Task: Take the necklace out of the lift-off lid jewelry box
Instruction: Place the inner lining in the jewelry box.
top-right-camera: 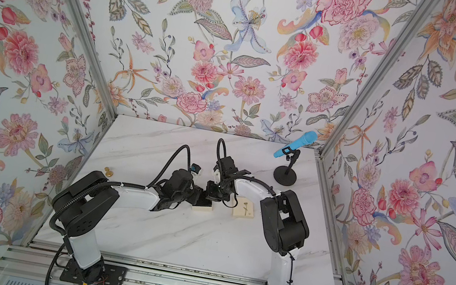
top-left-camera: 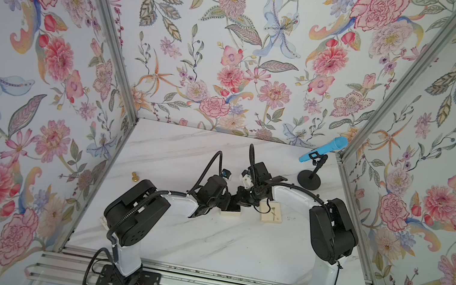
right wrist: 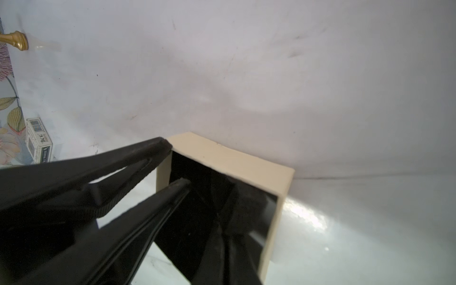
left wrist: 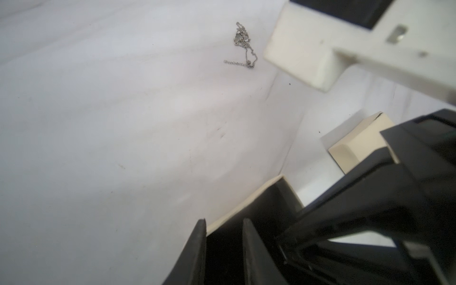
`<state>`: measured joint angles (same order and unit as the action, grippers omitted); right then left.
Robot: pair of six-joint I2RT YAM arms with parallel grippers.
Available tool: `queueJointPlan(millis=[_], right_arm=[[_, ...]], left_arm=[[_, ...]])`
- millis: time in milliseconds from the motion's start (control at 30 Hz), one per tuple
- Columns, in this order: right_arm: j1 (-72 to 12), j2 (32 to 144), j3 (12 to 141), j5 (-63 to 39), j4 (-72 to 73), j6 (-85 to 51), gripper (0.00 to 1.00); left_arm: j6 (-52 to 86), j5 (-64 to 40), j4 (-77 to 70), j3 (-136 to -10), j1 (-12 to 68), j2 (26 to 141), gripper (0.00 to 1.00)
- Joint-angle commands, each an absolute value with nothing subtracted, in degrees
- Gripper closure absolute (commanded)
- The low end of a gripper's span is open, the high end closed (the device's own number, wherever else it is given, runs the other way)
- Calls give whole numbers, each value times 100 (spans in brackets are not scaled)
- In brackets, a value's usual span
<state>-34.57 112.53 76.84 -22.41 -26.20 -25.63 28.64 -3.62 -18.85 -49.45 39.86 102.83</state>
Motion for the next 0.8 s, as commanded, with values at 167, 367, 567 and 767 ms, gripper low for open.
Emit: queueJointPlan(millis=[167,367,567,767], right_arm=[[-3542,11133,7814,-2149,-2799,-2440,76],[-3542,10903,7775,-2137,-2764,-2452,75],[-3551,10573,7685,-2011,-2706,-2455,57],[-3552,10459,7596,-1942,-2698,-2431,57]], left_arm=[[2903,-321,-1687,-4661,4149,10253,74],[2950,-246,-1679,-4589,4209,10224,74],[2971,-289,-1746,-4571,4226,10266,75],[2980,-294,-1775,-4571,4251,10267,76]])
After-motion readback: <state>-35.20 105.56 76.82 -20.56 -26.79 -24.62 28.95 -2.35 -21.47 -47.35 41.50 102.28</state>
